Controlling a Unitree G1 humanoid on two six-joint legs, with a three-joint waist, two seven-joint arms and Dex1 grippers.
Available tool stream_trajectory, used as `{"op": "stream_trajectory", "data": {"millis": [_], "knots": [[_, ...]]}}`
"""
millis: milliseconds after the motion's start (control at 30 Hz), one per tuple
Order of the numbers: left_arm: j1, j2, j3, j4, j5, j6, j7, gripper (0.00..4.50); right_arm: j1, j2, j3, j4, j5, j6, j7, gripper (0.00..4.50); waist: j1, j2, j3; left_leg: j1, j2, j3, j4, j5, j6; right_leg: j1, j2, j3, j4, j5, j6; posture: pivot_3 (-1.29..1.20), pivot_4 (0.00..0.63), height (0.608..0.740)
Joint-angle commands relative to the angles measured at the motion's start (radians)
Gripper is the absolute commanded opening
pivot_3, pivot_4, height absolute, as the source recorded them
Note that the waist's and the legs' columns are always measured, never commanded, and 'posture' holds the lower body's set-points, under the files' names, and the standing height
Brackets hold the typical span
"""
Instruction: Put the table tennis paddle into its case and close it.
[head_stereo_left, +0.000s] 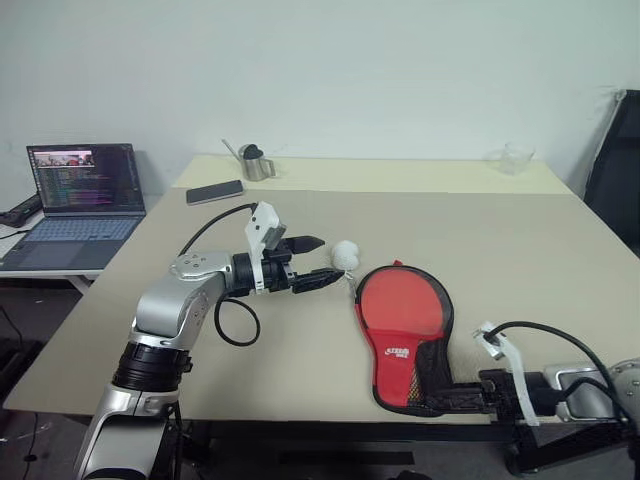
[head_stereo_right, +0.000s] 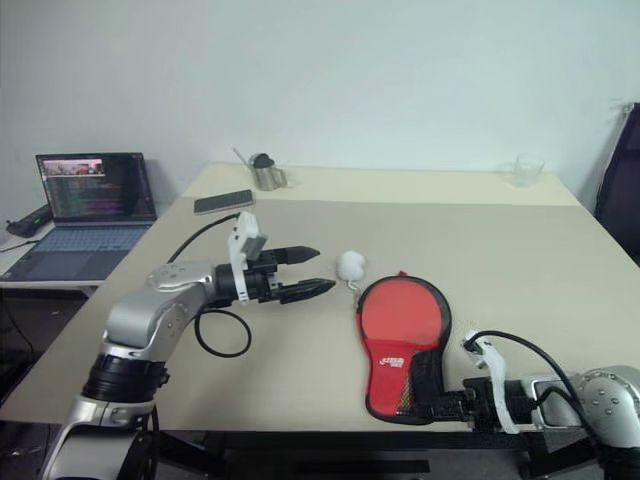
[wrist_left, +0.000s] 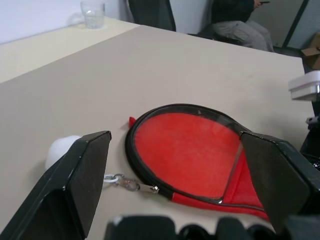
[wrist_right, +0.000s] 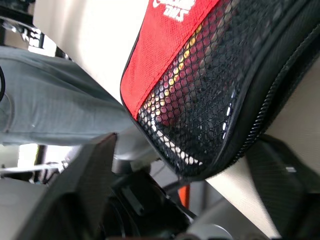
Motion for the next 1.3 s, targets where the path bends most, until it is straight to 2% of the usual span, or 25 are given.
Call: {"op": "stream_trajectory", "data": {"millis": [33, 167, 300, 333, 433, 500, 567, 667, 867, 1067, 1300], "knots": [[-0.019, -0.003, 0.026, -0.008, 0.002, -0.034, 0.011, 4.5, -0.01, -0.151, -0.009, 0.074, -0.145, -0.114, 0.084, 4.41, 0.003, 0.0, 0.0, 0.0, -0.001, 0.0, 0.0, 0.0, 0.0, 0.0, -0.001, 0.0, 0.0, 0.0, 0.0, 0.0, 0.15, 0.74], [-0.017, 0.002, 0.039, 0.006, 0.015, -0.055, 0.036, 4.5, 0.017, -0.299, 0.005, 0.033, -0.238, -0.246, 0.213, 4.41, 0.006, 0.0, 0.001, -0.001, -0.001, 0.001, 0.0, 0.0, 0.0, -0.001, -0.002, 0.0, 0.0, 0.0, 0.001, 0.0, 0.15, 0.74], [-0.021, -0.002, 0.063, 0.025, 0.026, -0.056, 0.091, 4.5, -0.069, -0.301, -0.044, -0.012, -0.26, -0.285, 0.191, 4.41, -0.009, 0.0, 0.001, -0.001, 0.002, 0.001, -0.002, 0.0, -0.001, -0.003, 0.0, 0.0, 0.001, 0.0, 0.001, 0.0, 0.15, 0.74], [-0.025, -0.006, 0.063, 0.035, 0.034, -0.056, 0.108, 4.5, -0.124, -0.26, -0.036, -0.023, -0.27, -0.298, 0.152, 4.41, -0.012, 0.0, 0.001, -0.001, 0.002, 0.001, -0.002, 0.0, -0.001, -0.004, 0.0, 0.001, 0.001, 0.0, 0.001, 0.0, 0.15, 0.74], [-0.061, -0.029, 0.06, 0.091, 0.064, -0.066, 0.161, 4.5, -0.289, -0.045, 0.033, -0.015, -0.37, -0.442, 0.012, 4.41, -0.018, -0.002, 0.002, -0.001, 0.002, 0.002, -0.002, -0.001, -0.001, -0.005, 0.0, 0.003, 0.001, 0.0, 0.0, 0.0, 0.15, 0.74], [-0.096, -0.05, 0.062, 0.141, 0.086, -0.077, 0.198, 4.5, -0.328, 0.054, 0.096, 0.004, -0.469, -0.553, -0.022, 4.41, -0.013, -0.002, 0.002, -0.003, 0.002, 0.002, -0.002, 0.0, -0.002, -0.006, 0.0, 0.003, 0.001, 0.0, 0.001, 0.0, 0.15, 0.74], [-0.127, -0.072, 0.067, 0.189, 0.105, -0.089, 0.235, 4.5, -0.342, 0.116, 0.168, 0.029, -0.564, -0.648, -0.031, 4.41, -0.003, -0.002, 0.002, -0.004, 0.001, 0.001, -0.002, 0.001, -0.005, -0.006, 0.0, 0.001, 0.002, 0.0, 0.0, 0.0, 0.15, 0.74], [-0.184, -0.123, 0.051, 0.288, 0.146, -0.055, 0.326, 4.5, -0.337, 0.266, 0.296, 0.128, -0.698, -0.8, -0.065, 4.41, 0.002, -0.003, 0.002, -0.006, 0.0, 0.0, -0.001, 0.001, -0.007, -0.008, -0.001, 0.0, 0.001, 0.0, 0.0, 0.0, 0.15, 0.74], [-0.195, -0.212, 0.024, 0.333, 0.19, -0.056, 0.39, 4.5, -0.295, 0.482, 0.342, 0.338, -0.85, -1.0, -0.158, 4.41, -0.001, -0.003, 0.002, -0.02, -0.002, 0.002, 0.001, 0.001, -0.008, -0.026, -0.002, 0.003, 0.003, 0.001, 0.0, 0.0, 0.15, 0.74], [-0.224, -0.285, 0.016, 0.413, 0.212, -0.075, 0.419, 4.5, -0.29, 0.592, 0.299, 0.503, -0.911, -1.063, -0.223, 4.41, -0.014, -0.002, 0.0, -0.017, -0.002, 0.003, 0.0, 0.002, -0.009, -0.024, -0.001, 0.004, 0.005, 0.001, -0.001, 0.0, 0.15, 0.74], [-0.305, -0.343, 0.015, 0.648, 0.282, -0.155, 0.49, 4.5, -0.274, 0.609, 0.301, 0.524, -0.946, -1.059, -0.188, 4.41, -0.016, -0.003, 0.0, 0.001, -0.001, 0.001, -0.002, 0.001, -0.007, -0.005, 0.004, 0.003, 0.003, 0.001, -0.001, 0.0, 0.15, 0.74]]}}
